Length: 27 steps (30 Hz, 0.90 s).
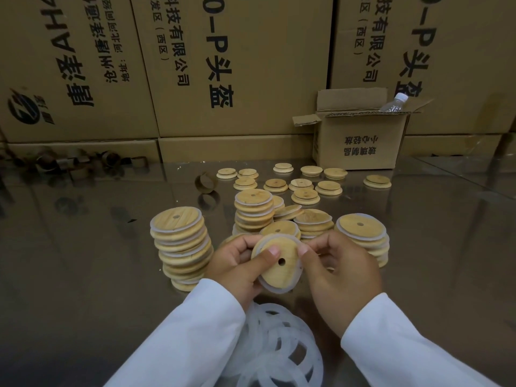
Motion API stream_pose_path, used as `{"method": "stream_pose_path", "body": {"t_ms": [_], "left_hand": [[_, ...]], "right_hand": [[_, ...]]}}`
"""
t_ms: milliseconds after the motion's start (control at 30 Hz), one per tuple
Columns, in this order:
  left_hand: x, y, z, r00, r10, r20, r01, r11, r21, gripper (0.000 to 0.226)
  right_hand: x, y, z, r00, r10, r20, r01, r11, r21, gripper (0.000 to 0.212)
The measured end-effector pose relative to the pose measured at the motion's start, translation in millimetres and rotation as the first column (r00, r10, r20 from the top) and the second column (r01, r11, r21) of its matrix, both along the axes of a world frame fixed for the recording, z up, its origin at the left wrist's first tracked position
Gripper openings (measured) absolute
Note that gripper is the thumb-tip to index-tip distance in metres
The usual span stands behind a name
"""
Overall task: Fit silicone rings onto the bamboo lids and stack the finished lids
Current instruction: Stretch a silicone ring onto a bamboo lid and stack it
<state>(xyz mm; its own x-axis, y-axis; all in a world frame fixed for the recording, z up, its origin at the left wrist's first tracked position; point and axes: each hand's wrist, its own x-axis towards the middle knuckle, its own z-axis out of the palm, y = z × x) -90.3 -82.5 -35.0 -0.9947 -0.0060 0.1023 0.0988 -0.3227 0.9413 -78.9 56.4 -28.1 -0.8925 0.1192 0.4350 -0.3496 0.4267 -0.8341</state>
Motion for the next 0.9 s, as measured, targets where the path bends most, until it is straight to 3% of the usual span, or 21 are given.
{"method": "stream_pose_path", "body": {"t_ms": [233, 400, 500, 633, 767, 900], "left_hand": [[-0.7, -5.1, -2.9, 0.998, 0.007, -0.065, -0.020, 0.980, -0.196, 0.017], [0.8, -6.1, 1.7, 0.996, -0.030, -0.080, 0.022, 0.995, -0.098, 0.028], [1.8, -7.2, 3.2, 0.995, -0.048, -0.086, 0.041, 0.995, -0.090, 0.018], [0.8, -11.1, 1.1, 0.987, 0.015, -0.162, -0.057, 0.965, -0.256, 0.009], [-1.2, -9.1, -1.1, 0.983, 0.095, -0.157, -0.123, 0.976, -0.181, 0.013], [-0.3, -11.4, 2.2, 0.994, 0.047, -0.098, -0.062, 0.986, -0.152, 0.014]], "right_hand": [[-0.9, 1.7, 5.2, 0.993, 0.106, 0.049, -0.105, 0.994, -0.023, 0.014], [-5.3, 5.5, 11.7, 0.970, 0.199, 0.138, -0.173, 0.968, -0.182, 0.017], [-5.8, 8.2, 12.9, 0.960, 0.238, 0.149, -0.210, 0.961, -0.180, 0.018], [-2.1, 4.7, 7.1, 0.970, 0.210, 0.124, -0.198, 0.975, -0.105, 0.013], [4.0, -6.3, 1.3, 0.985, 0.158, 0.076, -0.150, 0.984, -0.100, 0.007], [5.5, -7.2, 1.8, 0.996, 0.090, 0.027, -0.087, 0.992, -0.088, 0.012]]}}
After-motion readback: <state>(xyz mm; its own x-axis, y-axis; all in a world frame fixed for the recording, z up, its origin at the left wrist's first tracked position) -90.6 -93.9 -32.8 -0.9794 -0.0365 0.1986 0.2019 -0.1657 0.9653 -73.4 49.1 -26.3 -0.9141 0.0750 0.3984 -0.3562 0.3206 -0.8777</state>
